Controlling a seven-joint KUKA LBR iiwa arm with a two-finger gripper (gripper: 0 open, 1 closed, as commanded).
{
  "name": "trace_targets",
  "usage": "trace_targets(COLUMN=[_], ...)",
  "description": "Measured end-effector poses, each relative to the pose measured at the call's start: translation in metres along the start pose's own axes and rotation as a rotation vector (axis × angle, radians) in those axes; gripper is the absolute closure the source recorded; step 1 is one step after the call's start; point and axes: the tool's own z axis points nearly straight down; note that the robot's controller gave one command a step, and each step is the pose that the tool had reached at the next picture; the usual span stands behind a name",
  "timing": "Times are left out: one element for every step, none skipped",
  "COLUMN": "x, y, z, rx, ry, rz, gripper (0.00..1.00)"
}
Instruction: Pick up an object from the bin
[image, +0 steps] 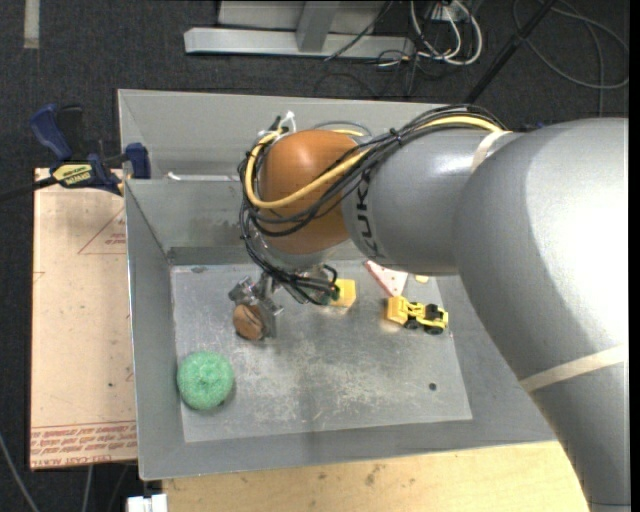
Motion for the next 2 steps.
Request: trace_targets(x=[0.000,-0.016], y=[0.000,0.028], z=[0.000,0.000], rx=[0.000,0.000], ry=[0.000,0.000], rz=[0.001,0.020], gripper=[1.00,1.00])
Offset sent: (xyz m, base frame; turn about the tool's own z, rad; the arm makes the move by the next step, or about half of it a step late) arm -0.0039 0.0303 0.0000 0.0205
